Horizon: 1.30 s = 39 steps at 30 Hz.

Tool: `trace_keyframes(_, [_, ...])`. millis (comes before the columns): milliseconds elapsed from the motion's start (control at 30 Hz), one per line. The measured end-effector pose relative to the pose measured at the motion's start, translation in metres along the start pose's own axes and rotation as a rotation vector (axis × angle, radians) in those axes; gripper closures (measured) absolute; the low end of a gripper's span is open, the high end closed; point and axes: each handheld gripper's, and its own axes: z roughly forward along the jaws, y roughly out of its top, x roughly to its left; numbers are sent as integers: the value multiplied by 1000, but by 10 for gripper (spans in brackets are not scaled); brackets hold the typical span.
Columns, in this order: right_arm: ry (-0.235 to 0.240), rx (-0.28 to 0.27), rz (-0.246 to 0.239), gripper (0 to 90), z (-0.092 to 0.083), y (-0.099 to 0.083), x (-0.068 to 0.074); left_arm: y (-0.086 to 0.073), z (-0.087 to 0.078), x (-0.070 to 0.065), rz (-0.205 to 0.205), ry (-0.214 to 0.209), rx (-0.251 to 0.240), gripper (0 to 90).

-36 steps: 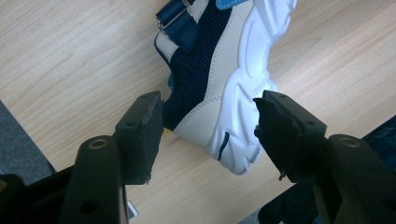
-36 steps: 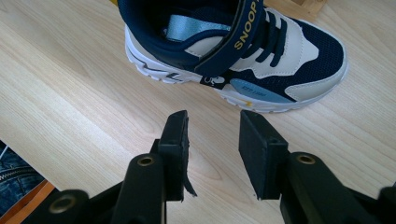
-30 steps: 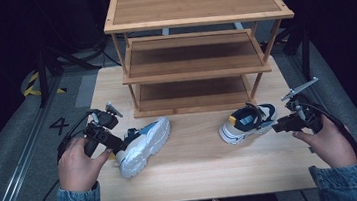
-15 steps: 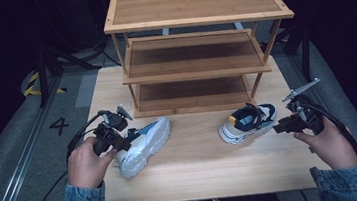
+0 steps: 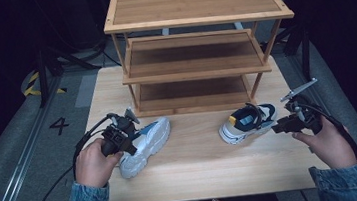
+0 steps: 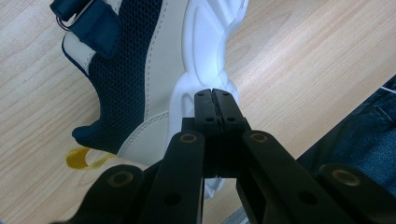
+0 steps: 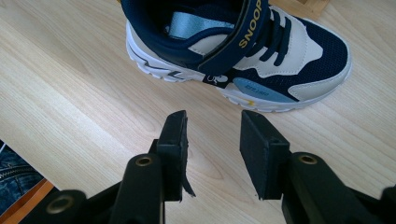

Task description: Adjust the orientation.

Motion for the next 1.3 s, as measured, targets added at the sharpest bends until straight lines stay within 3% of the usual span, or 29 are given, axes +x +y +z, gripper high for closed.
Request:
trace_keyframes(133, [-3, 1, -11, 619, 1, 1, 1, 1, 0, -4, 13, 0, 5, 898])
trace_keyframes(400, [-2, 0, -8, 611, 1, 1, 1, 6, 5, -27, 66, -7, 48, 897])
trace_keyframes(533, [-3, 1, -15, 604, 1, 1, 1, 9, 8, -39, 47, 4, 76, 897])
trace_keyframes(700, [2, 4, -13, 601, 2, 1, 1, 13, 15, -53, 60, 6, 114, 897])
trace_keyframes(767, [1, 2, -14, 600, 2, 1, 1, 15, 16, -55, 46, 7, 125, 897])
trace_keyframes(800, [3, 4, -12, 600, 3, 2, 1, 16, 17, -56, 62, 14, 124, 897])
trace_keyframes(1033, [5, 11, -18, 598, 5, 3, 3, 17, 23, -62, 62, -4, 147, 896])
trace_keyframes(1067, [5, 12, -16, 598, 5, 2, 2, 18, 24, -65, 82, 1, 161, 896])
trace_keyframes(1133, [5, 9, -16, 595, 4, 2, 2, 18, 24, -67, 82, 2, 163, 893])
trace_keyframes(1167, [5, 9, -16, 593, 4, 2, 2, 18, 24, -69, 96, -8, 168, 882])
trace_keyframes(1200, [4, 10, -15, 593, 4, 2, 2, 18, 22, -75, 120, -49, 163, 883])
trace_keyframes(1300, [5, 11, -16, 593, 4, 2, 2, 17, 14, -86, 172, -68, 140, 883])
